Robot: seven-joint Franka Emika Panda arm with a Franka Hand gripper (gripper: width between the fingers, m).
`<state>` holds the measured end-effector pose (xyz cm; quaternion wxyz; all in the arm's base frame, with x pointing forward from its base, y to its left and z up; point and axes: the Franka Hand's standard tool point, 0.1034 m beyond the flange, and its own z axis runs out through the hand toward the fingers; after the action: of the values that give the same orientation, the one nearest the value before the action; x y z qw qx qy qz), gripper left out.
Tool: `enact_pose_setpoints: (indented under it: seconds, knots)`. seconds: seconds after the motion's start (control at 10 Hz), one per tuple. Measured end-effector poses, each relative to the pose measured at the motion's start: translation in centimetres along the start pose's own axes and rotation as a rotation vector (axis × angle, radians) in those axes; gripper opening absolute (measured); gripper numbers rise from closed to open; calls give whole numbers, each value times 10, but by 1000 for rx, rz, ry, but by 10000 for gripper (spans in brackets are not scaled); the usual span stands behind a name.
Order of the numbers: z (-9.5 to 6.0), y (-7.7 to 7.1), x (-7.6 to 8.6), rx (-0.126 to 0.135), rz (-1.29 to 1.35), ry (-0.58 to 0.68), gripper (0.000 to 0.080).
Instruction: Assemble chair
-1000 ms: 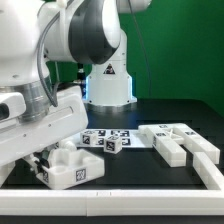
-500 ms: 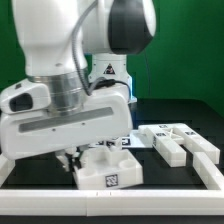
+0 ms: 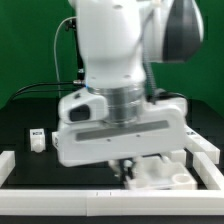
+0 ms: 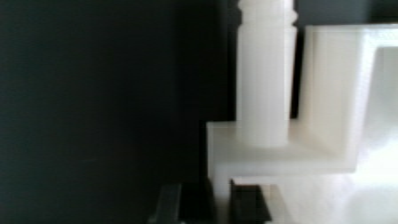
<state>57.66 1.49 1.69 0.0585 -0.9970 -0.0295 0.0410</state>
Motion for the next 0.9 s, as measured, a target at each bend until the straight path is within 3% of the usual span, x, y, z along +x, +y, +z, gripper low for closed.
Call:
enact_pose_setpoints:
  seconds: [0.4,0.9]
  knots:
    - [2,-20,2,0,85,-12,28]
    - [3,-22,2,7,106,-39,33]
